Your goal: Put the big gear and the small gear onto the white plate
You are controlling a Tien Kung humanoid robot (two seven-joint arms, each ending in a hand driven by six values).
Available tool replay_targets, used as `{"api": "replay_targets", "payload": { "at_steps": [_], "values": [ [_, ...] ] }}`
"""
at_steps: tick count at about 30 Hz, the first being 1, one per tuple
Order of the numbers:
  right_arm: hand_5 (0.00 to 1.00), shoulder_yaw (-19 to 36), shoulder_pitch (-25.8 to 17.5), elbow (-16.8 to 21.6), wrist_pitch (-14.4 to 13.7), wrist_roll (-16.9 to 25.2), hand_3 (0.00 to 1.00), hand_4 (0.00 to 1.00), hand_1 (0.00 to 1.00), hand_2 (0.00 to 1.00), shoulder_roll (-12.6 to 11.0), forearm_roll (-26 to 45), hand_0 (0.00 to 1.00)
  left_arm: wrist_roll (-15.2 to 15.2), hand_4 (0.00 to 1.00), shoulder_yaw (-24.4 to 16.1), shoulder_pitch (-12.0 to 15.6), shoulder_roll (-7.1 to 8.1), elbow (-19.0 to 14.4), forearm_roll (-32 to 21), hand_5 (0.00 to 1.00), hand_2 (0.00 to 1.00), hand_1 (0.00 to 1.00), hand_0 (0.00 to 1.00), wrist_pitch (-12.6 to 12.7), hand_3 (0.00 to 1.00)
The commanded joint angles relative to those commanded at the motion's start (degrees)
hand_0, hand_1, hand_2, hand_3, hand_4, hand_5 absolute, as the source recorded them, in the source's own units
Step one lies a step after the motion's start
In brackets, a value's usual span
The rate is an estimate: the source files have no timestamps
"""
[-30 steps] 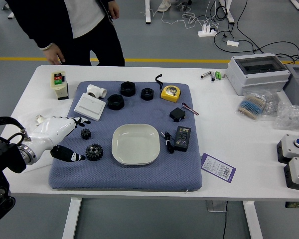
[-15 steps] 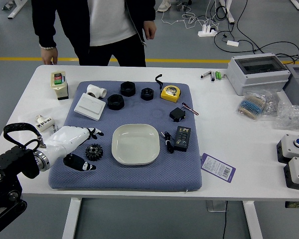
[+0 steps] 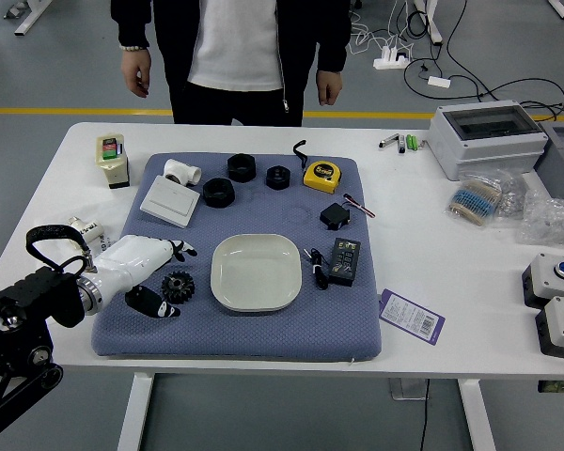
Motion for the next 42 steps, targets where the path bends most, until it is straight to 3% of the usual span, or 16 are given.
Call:
{"api": "replay_targets", "payload": {
  "at_steps": [8, 9, 20, 21, 26, 27, 32, 33, 38, 39, 42],
  "values": [
    [0.739, -0.4, 0.1, 0.0, 0.0, 0.0, 0.574, 0.779, 0.654, 0.747, 0.0, 0.1, 0.641, -0.5, 0.968, 1.2, -1.1, -0.68, 3.0, -0.1, 0.158, 0.745, 0.686, 0.652, -0.2, 0.804],
    [0.739, -0.4, 0.1, 0.0, 0.0, 0.0, 0.573, 0.779, 0.654, 0.746, 0.0, 0.1, 0.64, -0.6, 0.854, 1.3, -1.2, -0.78, 3.2, -0.1, 0.088, 0.736, 0.679, 0.648, -0.2, 0.802],
    [0.738, -1.0, 0.1, 0.0, -0.1, 0.0, 0.573, 0.779, 0.652, 0.746, -0.1, 0.3, 0.64, -1.0, 0.805, 2.4, -2.3, -1.91, 5.6, -1.3, 0.096, 0.725, 0.671, 0.633, -0.1, 0.794],
    [0.737, -1.0, 0.1, 0.0, -0.1, 0.0, 0.573, 0.779, 0.651, 0.746, -0.1, 0.3, 0.64, -1.0, 0.531, 2.4, -2.4, -1.91, 5.7, -1.3, 0.016, 0.627, 0.589, 0.572, -0.2, 0.687],
    [0.737, -1.0, 0.2, 0.0, -0.1, -0.1, 0.573, 0.779, 0.651, 0.746, -0.1, 0.2, 0.64, -0.9, 0.531, 3.0, -3.2, -2.05, 6.1, -1.6, 0.016, 0.627, 0.589, 0.572, -0.6, 0.687],
    [0.737, -1.0, 0.2, 0.0, -0.1, -0.1, 0.572, 0.779, 0.649, 0.744, -0.1, 0.2, 0.64, -0.9, 0.355, 3.1, -3.3, -2.06, 6.2, -1.6, 0.002, 0.582, 0.546, 0.527, -0.9, 0.634],
    [0.737, -1.0, 0.3, 0.0, -0.2, -0.1, 0.572, 0.779, 0.649, 0.744, -0.1, 0.1, 0.64, -0.4, 0.355, 3.5, -3.8, -2.09, 6.5, -1.3, 0.002, 0.582, 0.546, 0.527, -2.1, 0.634],
    [0.735, -1.0, 0.2, 0.0, -0.2, 0.0, 0.571, 0.779, 0.649, 0.745, -0.1, 0.1, 0.64, -0.3, 0.067, 3.5, -3.9, -2.1, 6.6, -1.3, 0.002, 0.504, 0.476, 0.452, -2.4, 0.557],
    [0.735, -0.9, 0.2, 0.0, -0.2, 0.0, 0.571, 0.779, 0.649, 0.745, -0.1, 0.1, 0.64, -1.1, 0.067, 3.3, -3.6, -1.79, 5.7, -1.4, 0.002, 0.504, 0.476, 0.452, -2.5, 0.557],
    [0.734, -0.9, 0.2, 0.0, -0.2, 0.0, 0.571, 0.779, 0.647, 0.742, -0.1, 0.1, 0.639, -1.2, 0.002, 3.1, -3.5, -1.65, 5.2, -1.4, 0.002, 0.424, 0.375, 0.337, -2.4, 0.492],
    [0.734, -1.0, 0.2, 0.0, -0.3, 0.0, 0.571, 0.779, 0.647, 0.742, -0.1, 0.2, 0.639, -1.2, 0.002, 2.6, -3.4, -1.33, 3.8, -1.5, 0.002, 0.424, 0.375, 0.337, -2.5, 0.492]
  ]
}}
